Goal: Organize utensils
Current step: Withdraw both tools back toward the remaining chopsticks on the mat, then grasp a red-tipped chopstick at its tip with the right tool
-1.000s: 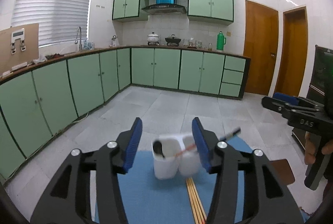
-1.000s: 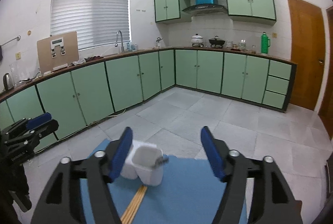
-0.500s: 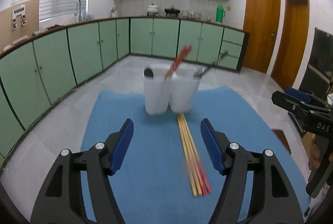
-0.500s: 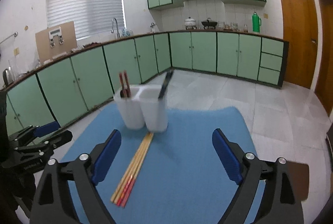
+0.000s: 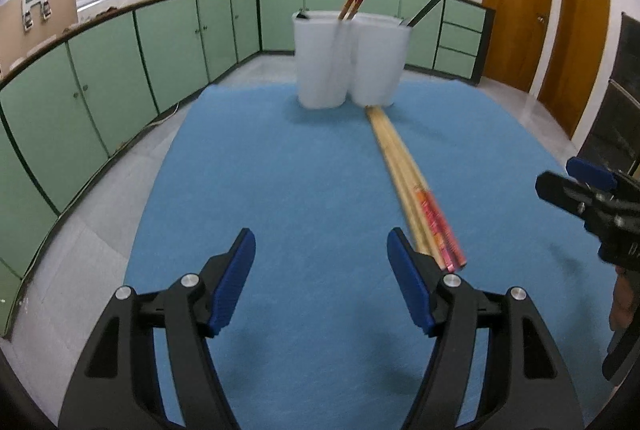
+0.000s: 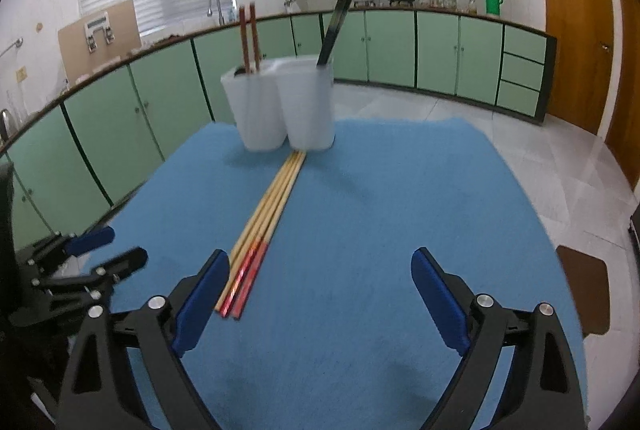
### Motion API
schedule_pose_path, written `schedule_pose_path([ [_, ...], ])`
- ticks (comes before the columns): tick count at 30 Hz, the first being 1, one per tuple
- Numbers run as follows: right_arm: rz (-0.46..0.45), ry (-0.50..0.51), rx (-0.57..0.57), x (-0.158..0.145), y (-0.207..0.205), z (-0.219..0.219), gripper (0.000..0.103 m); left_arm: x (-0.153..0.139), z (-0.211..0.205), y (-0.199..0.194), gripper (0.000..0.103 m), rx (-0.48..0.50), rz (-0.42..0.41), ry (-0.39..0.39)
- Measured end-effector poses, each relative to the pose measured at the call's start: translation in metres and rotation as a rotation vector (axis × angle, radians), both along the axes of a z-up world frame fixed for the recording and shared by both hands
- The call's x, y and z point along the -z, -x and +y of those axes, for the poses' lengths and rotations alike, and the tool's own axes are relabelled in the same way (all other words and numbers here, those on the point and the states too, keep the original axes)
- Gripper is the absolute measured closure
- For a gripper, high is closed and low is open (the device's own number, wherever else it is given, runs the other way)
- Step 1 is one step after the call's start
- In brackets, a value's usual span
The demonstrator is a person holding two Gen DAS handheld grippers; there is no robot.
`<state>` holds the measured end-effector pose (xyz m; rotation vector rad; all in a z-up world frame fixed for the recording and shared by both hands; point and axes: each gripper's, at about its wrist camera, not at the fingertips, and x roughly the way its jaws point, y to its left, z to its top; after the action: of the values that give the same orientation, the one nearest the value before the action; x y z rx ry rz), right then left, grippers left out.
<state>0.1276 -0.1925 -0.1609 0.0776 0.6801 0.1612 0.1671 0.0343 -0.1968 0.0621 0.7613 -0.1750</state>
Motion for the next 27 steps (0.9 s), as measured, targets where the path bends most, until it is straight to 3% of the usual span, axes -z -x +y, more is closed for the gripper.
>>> schedule_pose_path([
  [12, 0.144, 0.053, -0.033, 0.035, -0.004, 0.035, 0.016, 0.013, 0.024, 0.003, 0.036, -0.051, 0.044, -0.008],
  [27, 0.211, 0.113, -0.012, 0.050, -0.018, 0.046, 0.021, 0.013, 0.019, 0.000, 0.035, -0.046, 0.056, 0.006],
])
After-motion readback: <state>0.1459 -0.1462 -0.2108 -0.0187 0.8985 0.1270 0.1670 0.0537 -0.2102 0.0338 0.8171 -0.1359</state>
